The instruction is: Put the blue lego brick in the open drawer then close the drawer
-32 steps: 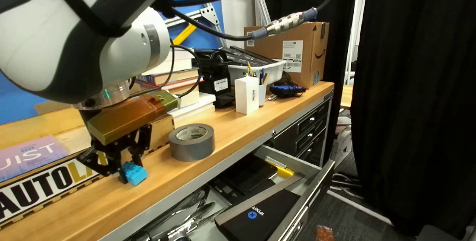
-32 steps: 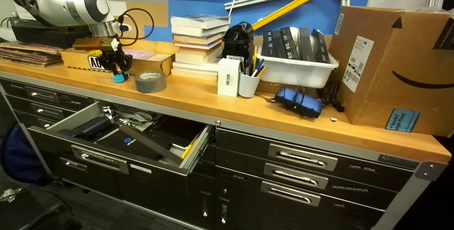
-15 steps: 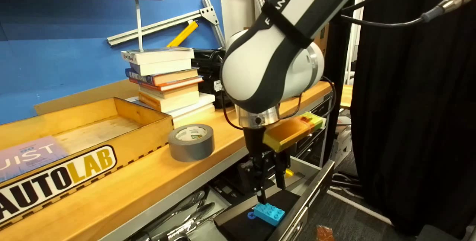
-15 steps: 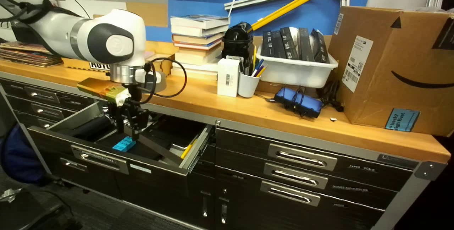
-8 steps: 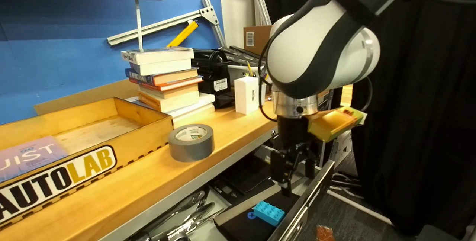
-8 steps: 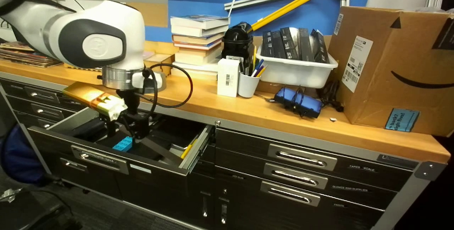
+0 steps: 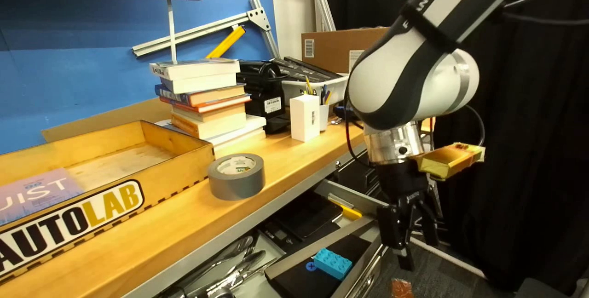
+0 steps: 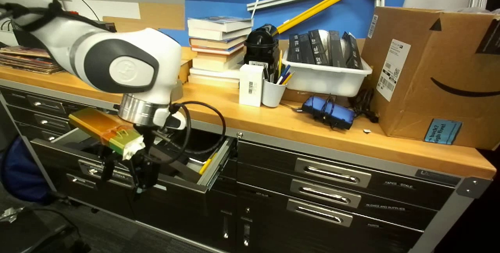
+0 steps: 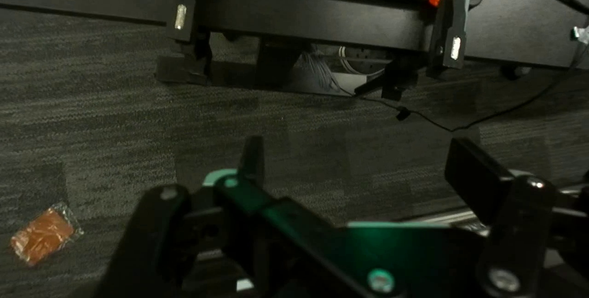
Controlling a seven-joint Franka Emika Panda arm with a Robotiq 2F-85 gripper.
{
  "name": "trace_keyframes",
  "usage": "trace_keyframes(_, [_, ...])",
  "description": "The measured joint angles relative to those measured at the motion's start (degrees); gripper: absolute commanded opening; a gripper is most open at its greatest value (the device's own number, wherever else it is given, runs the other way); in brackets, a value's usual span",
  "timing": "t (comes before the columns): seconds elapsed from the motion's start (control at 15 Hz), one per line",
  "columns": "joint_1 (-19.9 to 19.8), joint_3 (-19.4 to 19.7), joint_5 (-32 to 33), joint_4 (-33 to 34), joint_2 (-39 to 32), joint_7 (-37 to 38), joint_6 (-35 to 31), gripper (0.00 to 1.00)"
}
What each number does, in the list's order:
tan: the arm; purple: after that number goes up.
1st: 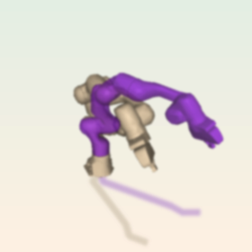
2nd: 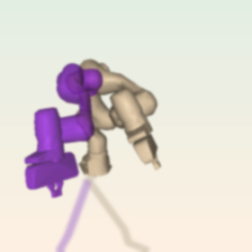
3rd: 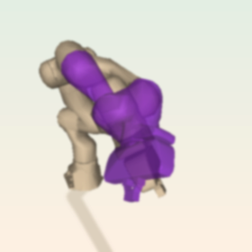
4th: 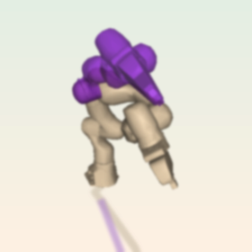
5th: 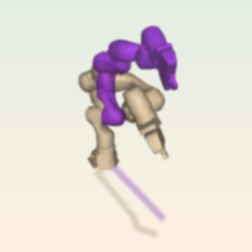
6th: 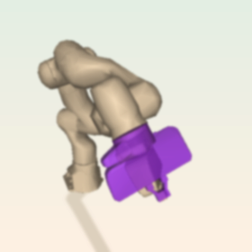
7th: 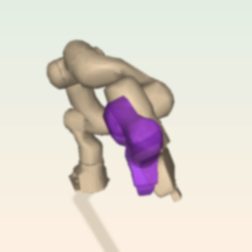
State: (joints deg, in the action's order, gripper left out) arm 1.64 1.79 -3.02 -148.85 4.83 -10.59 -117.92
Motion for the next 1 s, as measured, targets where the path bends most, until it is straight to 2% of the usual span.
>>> trace_keyframes(0.27, [0.02, -1.05, 1.56, 2.7, -9.79, -1.91, -0.27, 1.0])
trace_keyframes(0.47, [0.03, -2.07, 1.76, 4.66, -13.84, -1.23, -2.7, 1.0])
trace_keyframes(0.67, [0.26, -2.88, 2.0, 5.73, -15.55, 2.55, -7.21, 1.0])
trace_keyframes(1.0, [2.08, -3.15, 5.4, 7.59, -18.5, 15.19, -20.38, 1.0])
